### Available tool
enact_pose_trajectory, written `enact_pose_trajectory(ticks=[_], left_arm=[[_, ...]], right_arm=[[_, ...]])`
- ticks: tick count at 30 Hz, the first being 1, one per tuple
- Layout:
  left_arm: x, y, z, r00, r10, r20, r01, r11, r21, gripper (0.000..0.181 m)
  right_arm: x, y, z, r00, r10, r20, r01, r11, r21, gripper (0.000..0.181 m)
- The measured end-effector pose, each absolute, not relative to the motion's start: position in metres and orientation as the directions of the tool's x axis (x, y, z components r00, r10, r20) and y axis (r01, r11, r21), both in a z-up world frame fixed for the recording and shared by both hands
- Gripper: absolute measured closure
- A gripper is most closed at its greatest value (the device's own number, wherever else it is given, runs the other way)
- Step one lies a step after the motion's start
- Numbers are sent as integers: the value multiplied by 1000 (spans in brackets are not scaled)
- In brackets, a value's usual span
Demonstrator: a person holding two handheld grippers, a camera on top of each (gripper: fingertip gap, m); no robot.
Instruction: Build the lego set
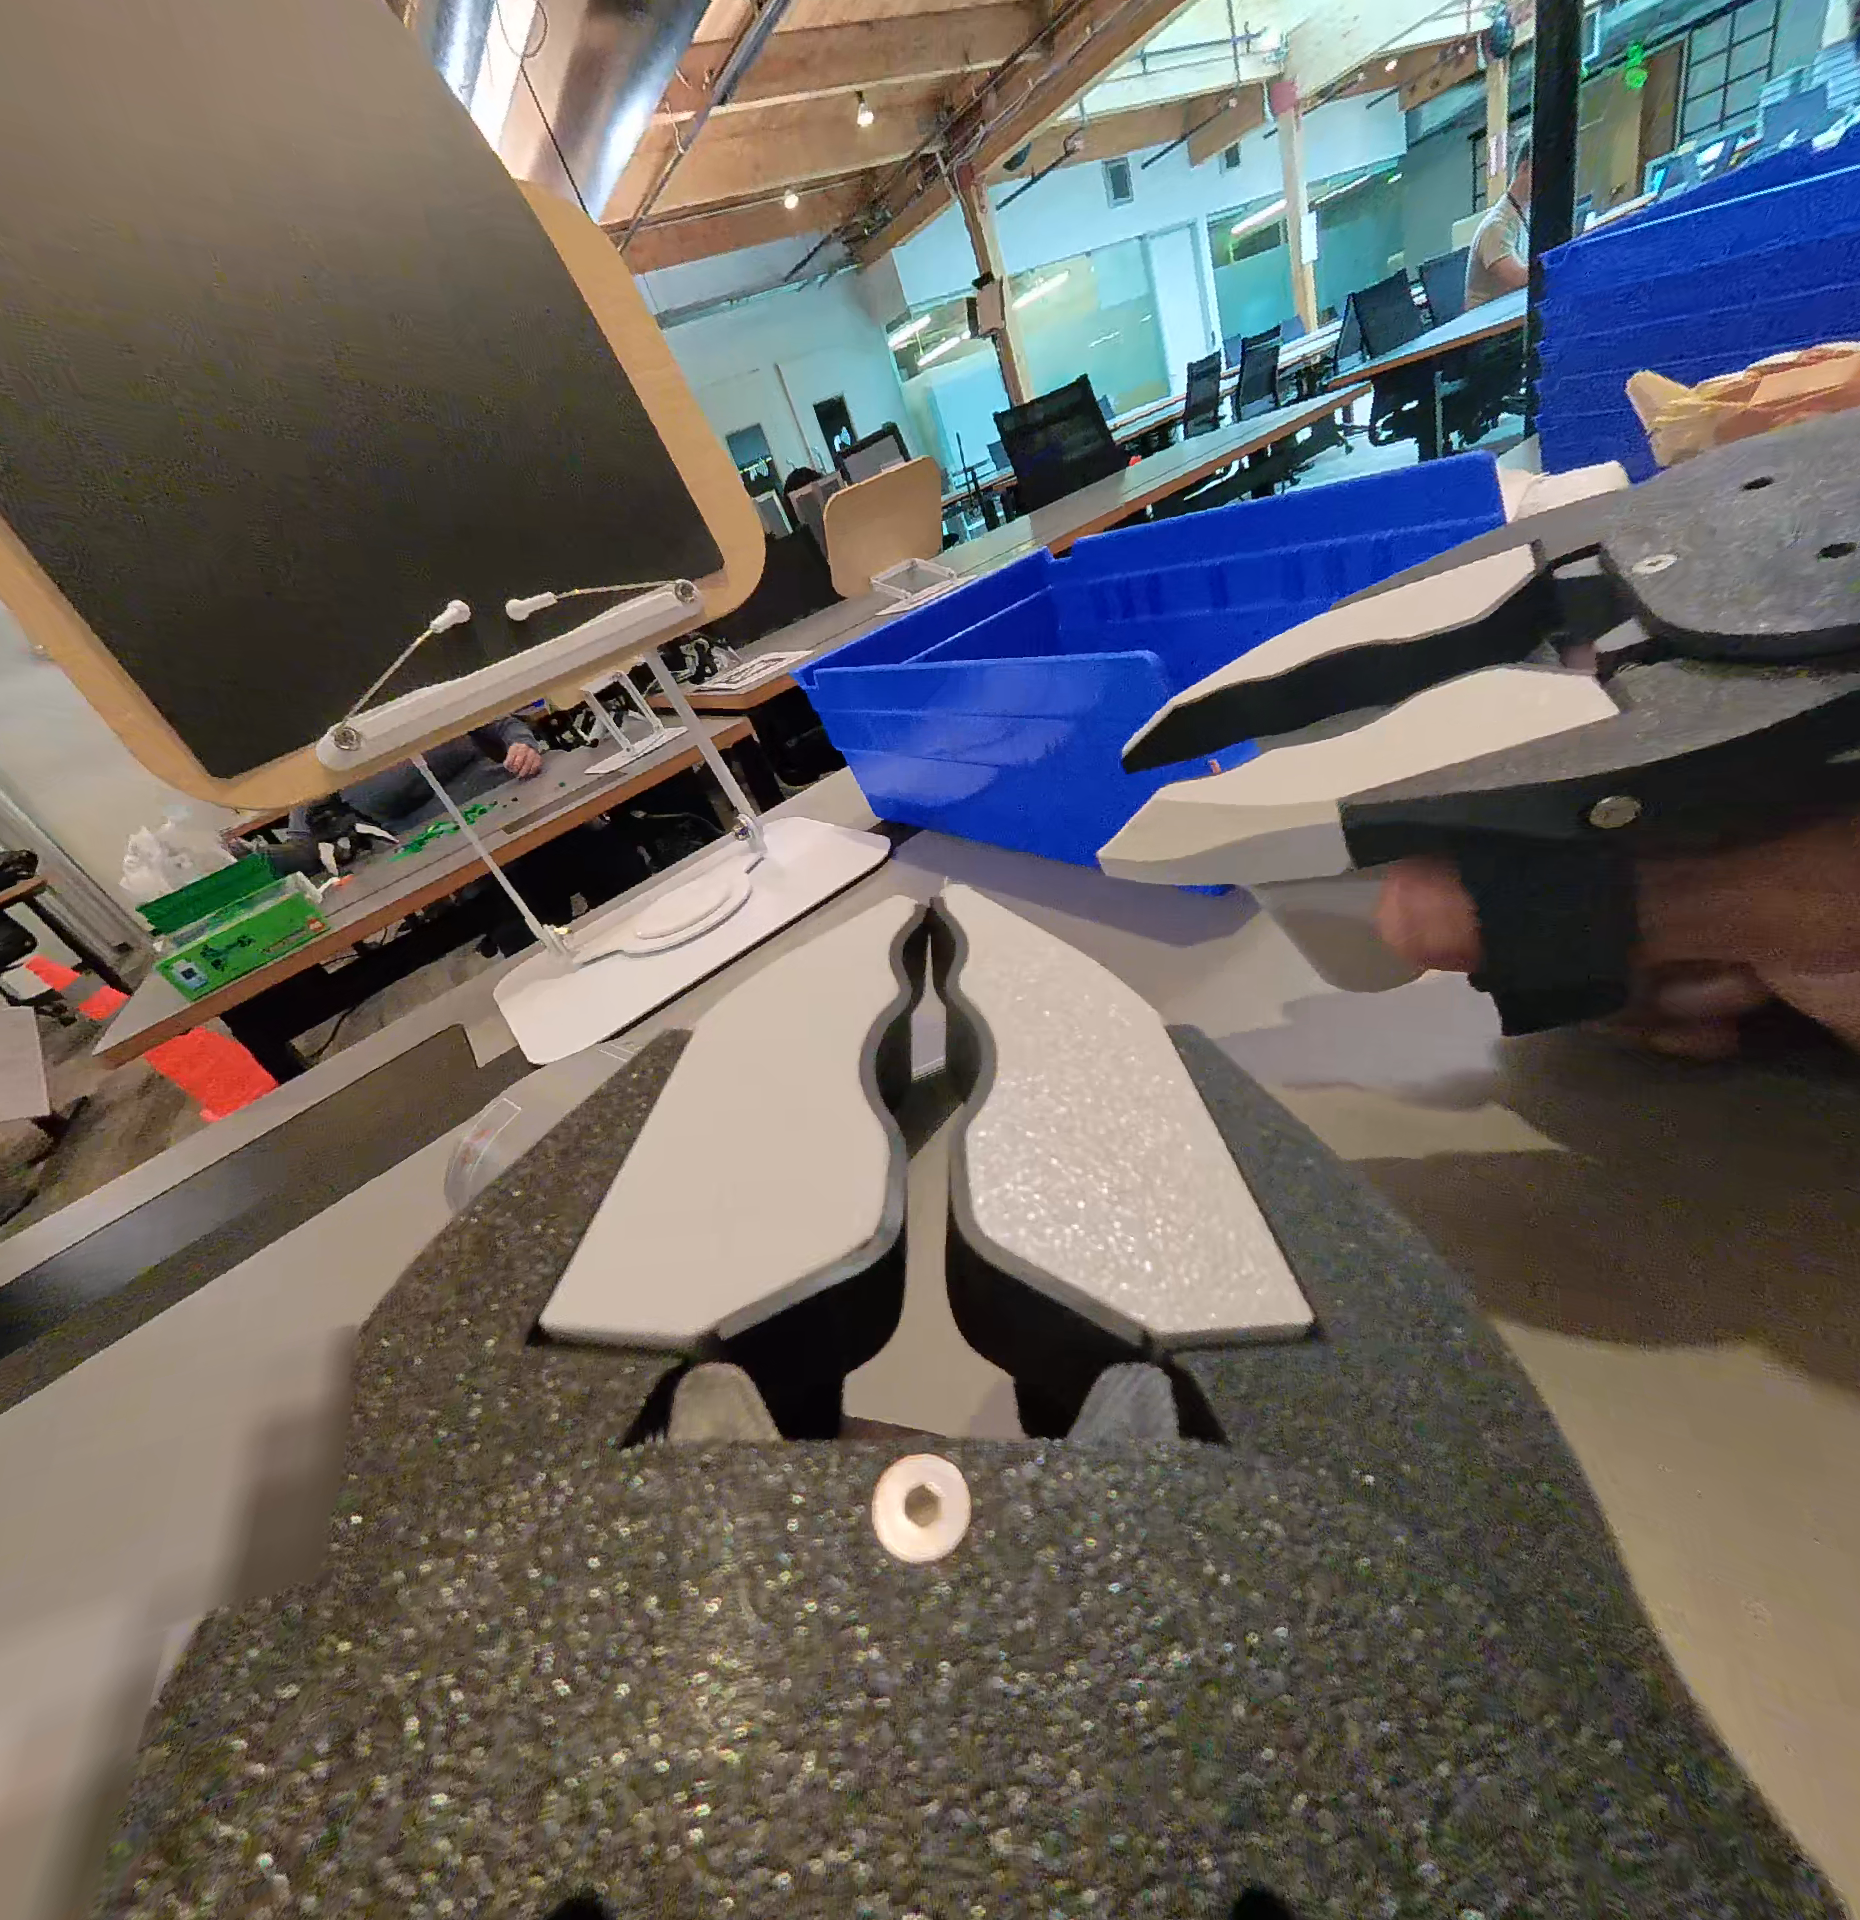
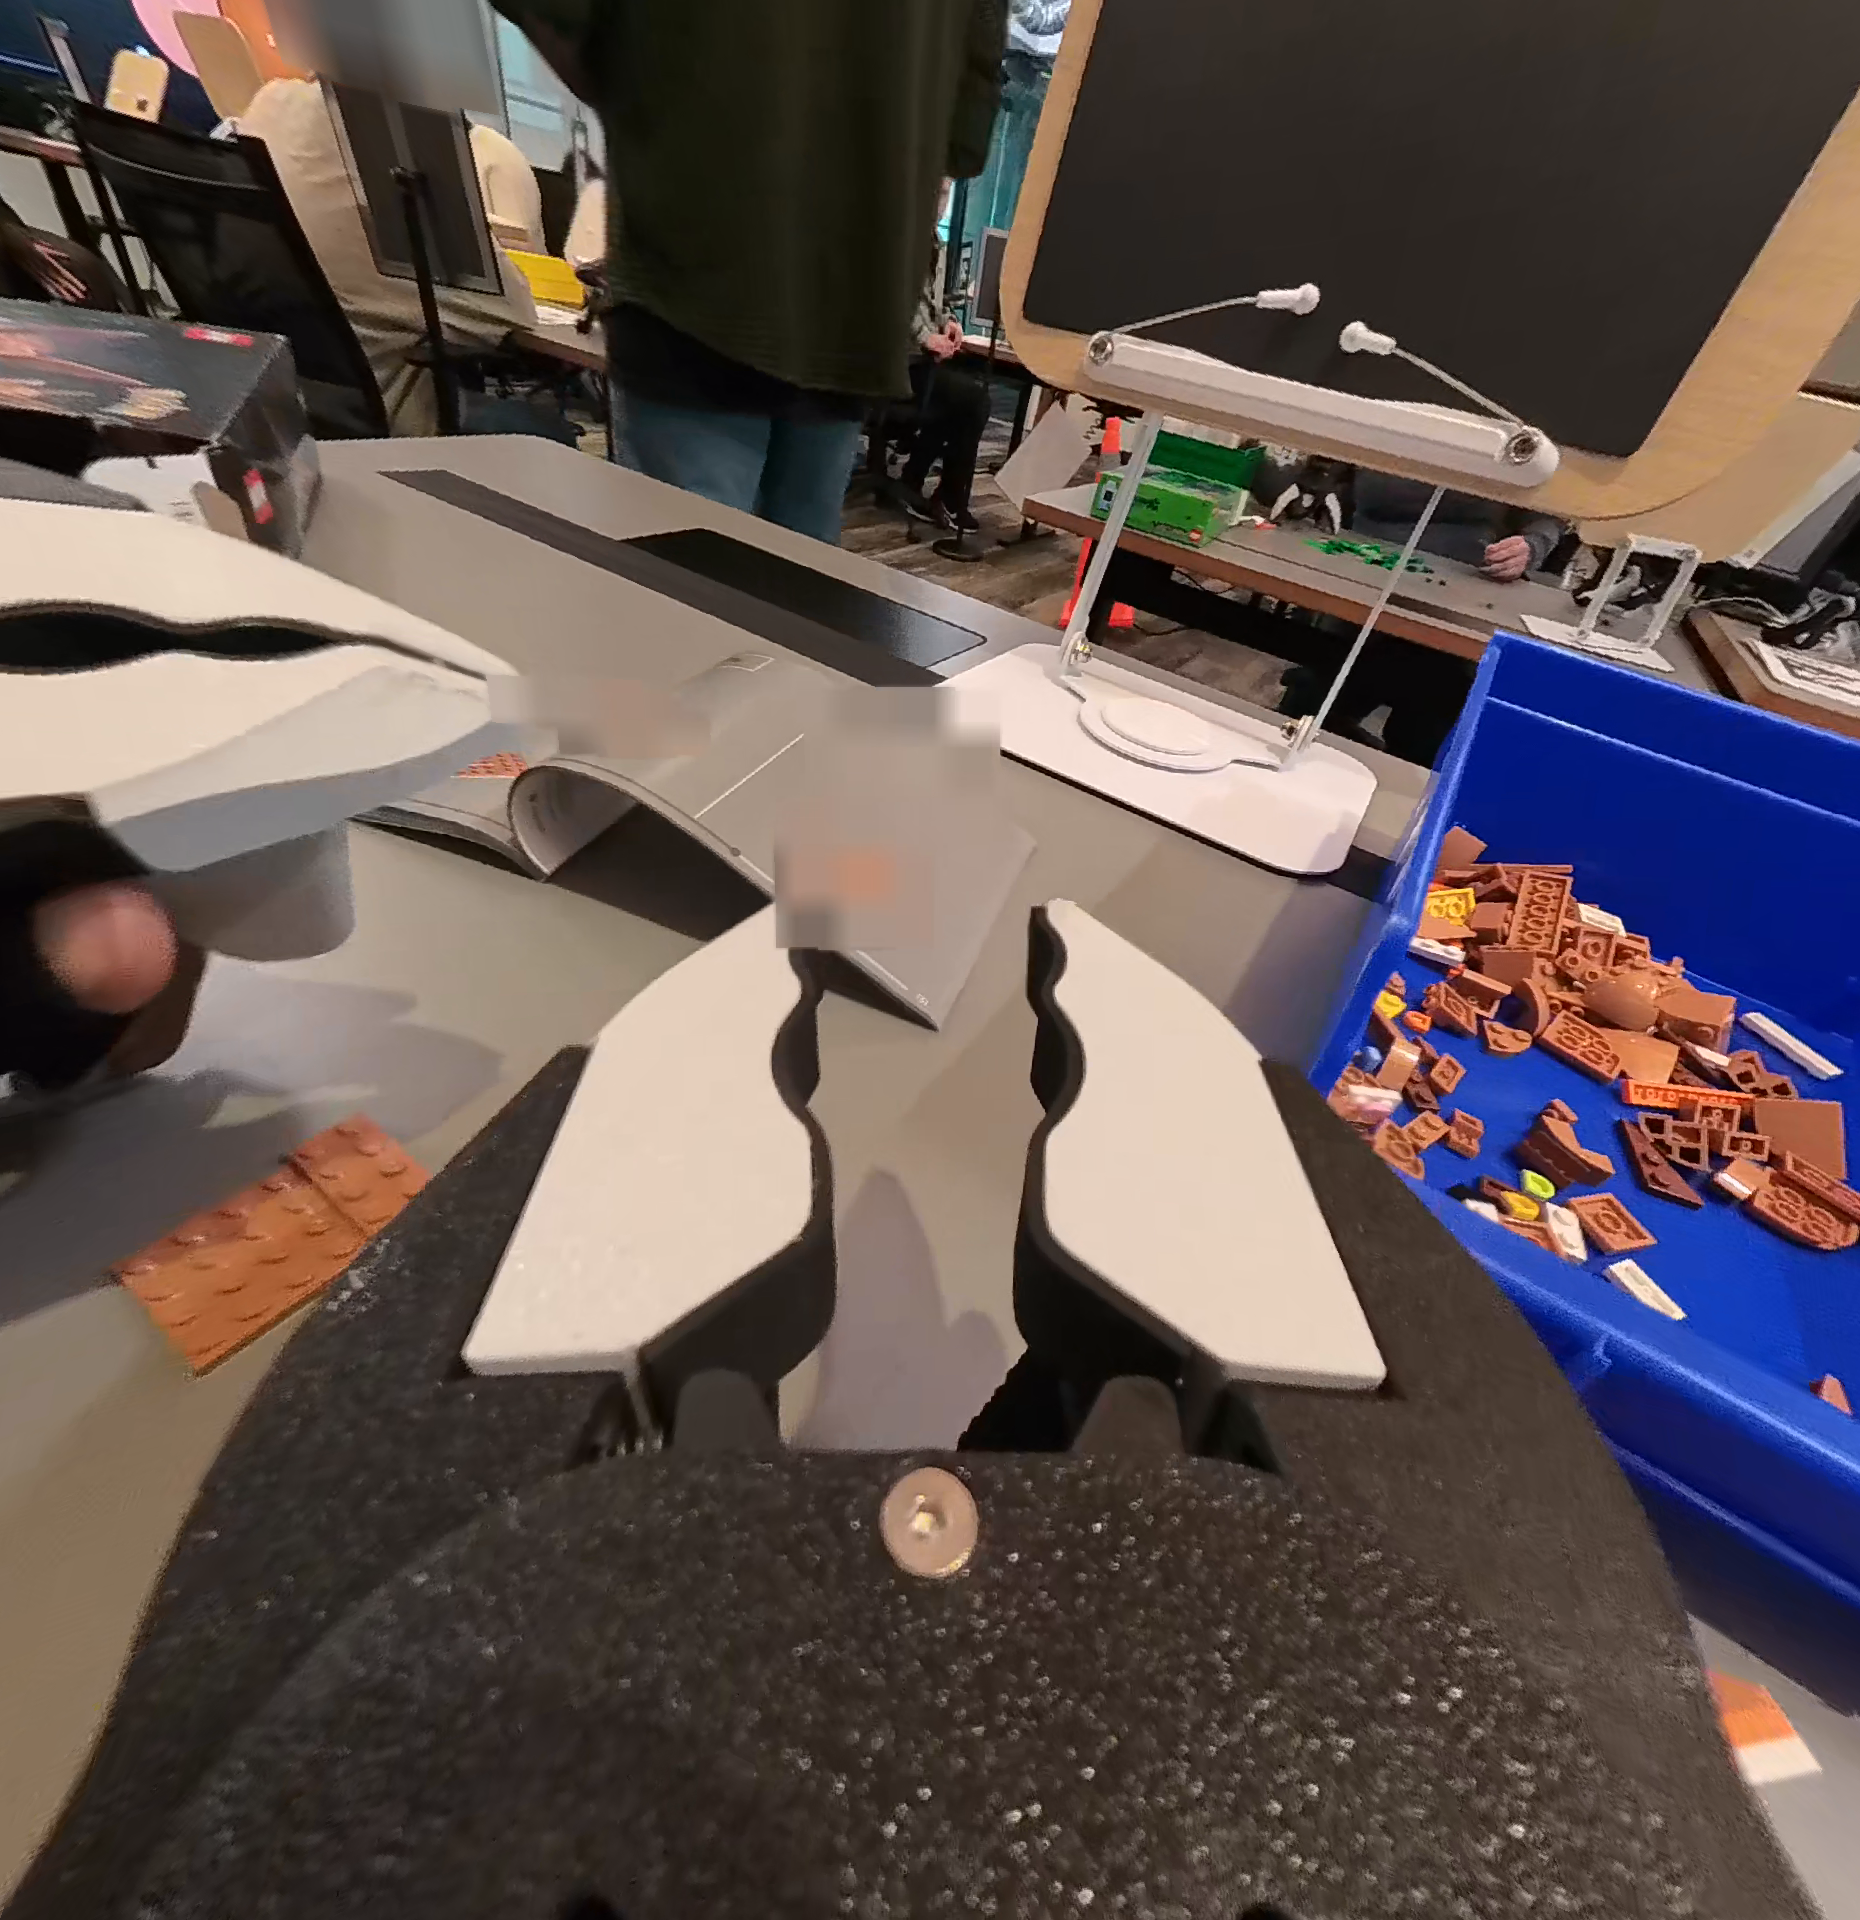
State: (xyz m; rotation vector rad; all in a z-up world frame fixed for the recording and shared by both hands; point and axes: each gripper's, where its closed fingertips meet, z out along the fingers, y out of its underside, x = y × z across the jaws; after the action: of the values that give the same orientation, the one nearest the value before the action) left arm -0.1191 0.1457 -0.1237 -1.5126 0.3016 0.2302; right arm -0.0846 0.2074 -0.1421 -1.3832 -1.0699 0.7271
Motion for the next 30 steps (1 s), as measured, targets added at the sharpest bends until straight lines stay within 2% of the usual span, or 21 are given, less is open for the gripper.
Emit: enact_pose_trajectory(ticks=[7,11,17,23,30], left_arm=[[-129,147,-122,960,-33,-278,-276,47,-960,181],[-140,148,-121,985,-45,-164,-162,39,-986,179],[-156,150,-123,999,-47,-3,-2,23,-1000,178],[-160,154,-125,999,-42,-16,-16,17,-1000,177],[-161,156,-128,998,-45,-41,-41,5,-999,176]], right_arm=[[-84,190,-137,305,951,50,132,10,-991,145],[-82,182,-125,246,969,-21,92,-45,-995,145],[-67,181,-90,186,982,-29,29,-35,-999,148],[-28,224,-70,254,967,-21,33,-30,-999,150],[16,284,-92,374,927,-5,170,-73,-983,150]])
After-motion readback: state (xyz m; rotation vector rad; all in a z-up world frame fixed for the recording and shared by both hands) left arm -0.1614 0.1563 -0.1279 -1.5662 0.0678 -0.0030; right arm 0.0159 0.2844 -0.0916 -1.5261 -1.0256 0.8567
